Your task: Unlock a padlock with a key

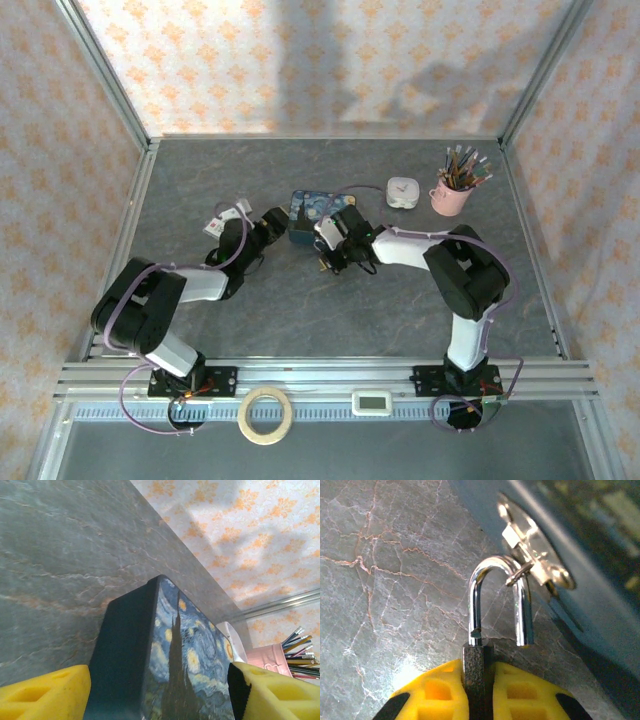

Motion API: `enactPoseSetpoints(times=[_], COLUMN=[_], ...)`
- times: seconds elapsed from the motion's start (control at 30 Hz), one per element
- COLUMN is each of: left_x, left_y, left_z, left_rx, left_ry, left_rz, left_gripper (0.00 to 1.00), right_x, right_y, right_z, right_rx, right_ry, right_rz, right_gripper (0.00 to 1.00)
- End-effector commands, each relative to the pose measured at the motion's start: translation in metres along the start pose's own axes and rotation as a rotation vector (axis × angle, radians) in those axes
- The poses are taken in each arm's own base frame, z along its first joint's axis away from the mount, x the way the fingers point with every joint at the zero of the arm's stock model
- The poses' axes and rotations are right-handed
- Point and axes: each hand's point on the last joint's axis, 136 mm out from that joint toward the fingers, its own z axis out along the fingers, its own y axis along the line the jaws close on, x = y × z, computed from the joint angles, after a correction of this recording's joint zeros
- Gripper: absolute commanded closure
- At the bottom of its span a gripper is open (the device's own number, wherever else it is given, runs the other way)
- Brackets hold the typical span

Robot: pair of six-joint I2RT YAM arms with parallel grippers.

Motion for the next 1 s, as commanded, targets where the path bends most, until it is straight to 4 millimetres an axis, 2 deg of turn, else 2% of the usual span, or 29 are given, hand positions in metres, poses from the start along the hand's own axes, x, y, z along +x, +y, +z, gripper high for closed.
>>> enactPoseSetpoints(times=[0.0,0.2,0.27,0.4,0.5,0.67,0.97], left_x=[-0.009,0.003,0.011,0.026,0.032,0.043,0.046], left_y=[-0.016,-0.01,-0.008,-0.008,-0.011,-0.018,-0.022], left_z=[0.01,0.03,0.036,0.045,0.041,0.033,0.033], left_rx=[0.055,0.047,0.055,0.086,0.099,0.119,0.133], left_ry=[-0.011,0.047,0.078,0.138,0.141,0.142,0.15], left_rz=[0.048,0.063,0.062,0.042,0.023,0.002,-0.019], left_gripper=[0.29,0.31,0.36,0.56,0.62,0.65,0.66], right_x=[0.001,-0.009,-0.013,-0.025,-0.035,-0.049,-0.06], right_y=[-0.002,0.0,-0.002,-0.008,-0.013,-0.016,-0.02], right_z=[0.005,0.009,0.009,0.011,0.011,0.003,-0.011], right_rx=[-0.01,-0.043,-0.028,-0.005,0.025,0.084,0.294], right_ry=[0.037,0.018,0.012,0.006,-0.012,-0.08,-0.092], right_rz=[-0.073,-0.146,-0.164,-0.15,-0.107,-0.097,-0.291], right_gripper=[1.0,1.0,1.0,1.0,1.0,1.0,1.0])
